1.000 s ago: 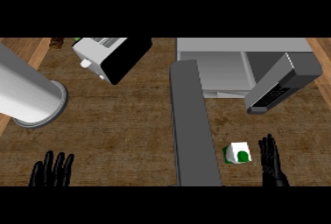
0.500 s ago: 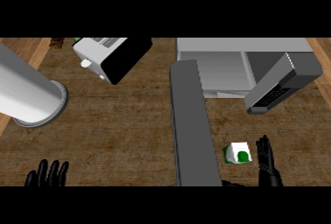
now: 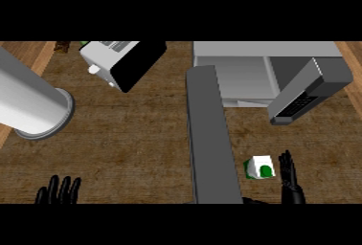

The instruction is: Pick up the milk, place it into the microwave and close the microwave

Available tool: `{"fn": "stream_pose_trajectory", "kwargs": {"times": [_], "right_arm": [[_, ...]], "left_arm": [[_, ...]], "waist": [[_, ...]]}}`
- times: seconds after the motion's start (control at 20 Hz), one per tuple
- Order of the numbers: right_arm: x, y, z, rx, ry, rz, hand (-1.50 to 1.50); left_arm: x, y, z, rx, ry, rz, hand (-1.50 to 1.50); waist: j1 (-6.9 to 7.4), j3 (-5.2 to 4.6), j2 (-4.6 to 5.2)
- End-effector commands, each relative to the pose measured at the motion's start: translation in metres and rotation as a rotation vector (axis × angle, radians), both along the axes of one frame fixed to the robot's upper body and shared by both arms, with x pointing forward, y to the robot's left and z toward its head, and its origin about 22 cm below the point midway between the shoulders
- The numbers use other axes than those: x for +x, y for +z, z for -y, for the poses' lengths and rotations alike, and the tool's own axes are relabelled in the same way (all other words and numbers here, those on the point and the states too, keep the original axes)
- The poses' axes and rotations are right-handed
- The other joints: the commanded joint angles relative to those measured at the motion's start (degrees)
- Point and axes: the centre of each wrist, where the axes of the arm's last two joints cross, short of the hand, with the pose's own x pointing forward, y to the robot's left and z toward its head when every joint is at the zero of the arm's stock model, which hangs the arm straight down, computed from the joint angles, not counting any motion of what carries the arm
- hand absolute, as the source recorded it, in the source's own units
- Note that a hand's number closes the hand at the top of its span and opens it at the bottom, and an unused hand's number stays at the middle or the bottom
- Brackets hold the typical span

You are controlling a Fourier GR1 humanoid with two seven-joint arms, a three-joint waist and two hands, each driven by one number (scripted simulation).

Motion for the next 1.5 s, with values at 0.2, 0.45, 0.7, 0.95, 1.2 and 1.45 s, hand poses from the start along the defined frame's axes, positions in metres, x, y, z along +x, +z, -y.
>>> {"fn": "stream_pose_trajectory", "kwargs": {"times": [0.2, 0.45, 0.7, 0.95, 1.2, 1.45], "right_arm": [[0.020, -0.005, 0.000, -0.019, 0.052, 0.042, -1.50], [0.011, -0.009, 0.009, 0.023, 0.068, 0.054, -1.50], [0.030, -0.006, -0.022, 0.054, 0.056, 0.034, -1.50], [0.035, -0.017, -0.027, 0.002, -0.017, 0.039, -1.50], [0.068, -0.003, -0.027, -0.155, -0.009, 0.070, 1.50], [0.075, -0.003, -0.004, -0.163, -0.105, 0.096, 1.50]], "left_arm": [[-0.012, -0.003, -0.007, 0.020, 0.028, 0.015, -1.50], [-0.005, -0.004, -0.006, -0.008, 0.000, 0.001, -1.50], [-0.019, 0.001, -0.023, -0.001, 0.008, -0.009, -1.50], [-0.013, -0.005, -0.015, -0.009, 0.008, 0.009, -1.50], [-0.008, 0.008, -0.013, 0.020, -0.004, 0.018, -1.50], [-0.020, 0.000, -0.018, -0.004, -0.019, 0.004, -1.50]], "waist": [[0.11, -0.01, -0.03], [-0.10, -0.01, -0.01], [0.05, -0.03, -0.04], [0.29, 0.02, 0.06], [0.49, 0.04, 0.12], [0.49, 0.04, 0.10]]}}
